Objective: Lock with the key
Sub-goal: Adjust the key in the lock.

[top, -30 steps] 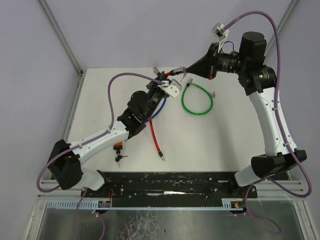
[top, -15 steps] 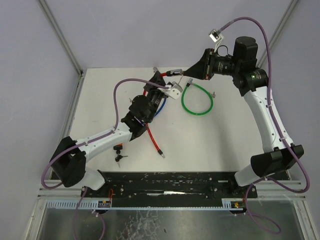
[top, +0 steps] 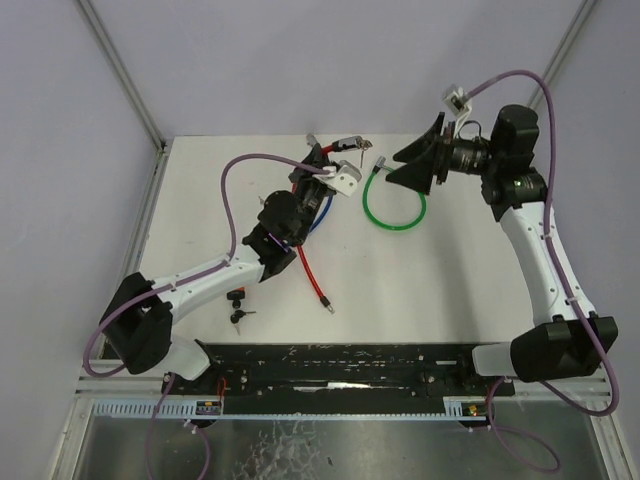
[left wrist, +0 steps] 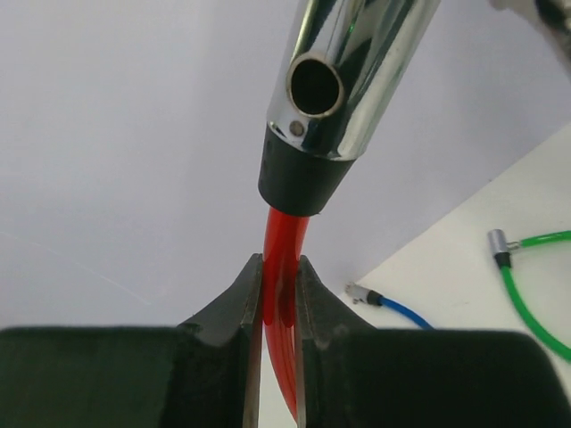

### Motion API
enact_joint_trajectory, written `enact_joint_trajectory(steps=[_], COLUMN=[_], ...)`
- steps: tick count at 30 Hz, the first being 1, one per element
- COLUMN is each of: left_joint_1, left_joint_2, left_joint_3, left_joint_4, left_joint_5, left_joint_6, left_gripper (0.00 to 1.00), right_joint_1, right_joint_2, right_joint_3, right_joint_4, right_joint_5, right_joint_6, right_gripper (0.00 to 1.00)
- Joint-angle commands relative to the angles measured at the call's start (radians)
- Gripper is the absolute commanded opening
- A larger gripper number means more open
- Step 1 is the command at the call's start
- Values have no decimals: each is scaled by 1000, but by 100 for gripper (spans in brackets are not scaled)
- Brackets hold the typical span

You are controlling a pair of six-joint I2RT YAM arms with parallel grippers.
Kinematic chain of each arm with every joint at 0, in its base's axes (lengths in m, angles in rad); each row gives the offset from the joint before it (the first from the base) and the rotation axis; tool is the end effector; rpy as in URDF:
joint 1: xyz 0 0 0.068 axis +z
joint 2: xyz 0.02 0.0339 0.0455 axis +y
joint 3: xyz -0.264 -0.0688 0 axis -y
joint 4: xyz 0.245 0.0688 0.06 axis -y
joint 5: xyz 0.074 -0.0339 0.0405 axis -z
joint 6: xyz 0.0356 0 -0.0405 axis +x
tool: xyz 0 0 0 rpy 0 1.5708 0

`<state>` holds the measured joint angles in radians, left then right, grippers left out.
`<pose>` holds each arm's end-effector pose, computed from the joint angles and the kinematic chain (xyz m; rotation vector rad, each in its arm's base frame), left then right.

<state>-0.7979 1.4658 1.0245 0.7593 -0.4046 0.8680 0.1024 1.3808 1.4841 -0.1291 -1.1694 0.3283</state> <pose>0.2480 -0.2342 0.3590 0.6793 1.0914 0.3134 0.2906 0.0628 0.4554 -0.7682 1.5508 1.2433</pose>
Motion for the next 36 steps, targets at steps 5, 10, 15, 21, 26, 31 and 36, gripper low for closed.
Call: enact_joint_trajectory(steps=[5, 10, 15, 21, 26, 31, 36], left_joint_1=[-5, -5, -5, -9, -13, -20, -24], left_joint_2=[-71, -80, -99, -102, -96, -96, -98], left_joint_3=[147, 233, 255, 272, 282, 295, 299], left_joint_4=[-180, -242, -256, -258, -260, -272, -272], left_joint_5=[136, 172, 162, 150, 158, 176, 188], left_joint_6=[-464, -654, -781, -895, -940, -962, -955], left_gripper=[0, 0, 0, 0, 0, 0, 0], right_joint_1=[69, 164, 200, 249, 269, 279, 281], right_joint_2=[-41, 54, 148, 177, 190, 215, 232], right_joint_3=[-376, -388, -371, -333, -298, -225, -178], right_joint_4=[792, 1025, 1302, 1157, 1028, 918, 948], right_joint_5=[-142, -44, 29, 58, 66, 43, -19], right_joint_6=[-8, 136, 365, 284, 204, 142, 178], right_gripper=[100, 100, 97, 88, 81, 61, 23])
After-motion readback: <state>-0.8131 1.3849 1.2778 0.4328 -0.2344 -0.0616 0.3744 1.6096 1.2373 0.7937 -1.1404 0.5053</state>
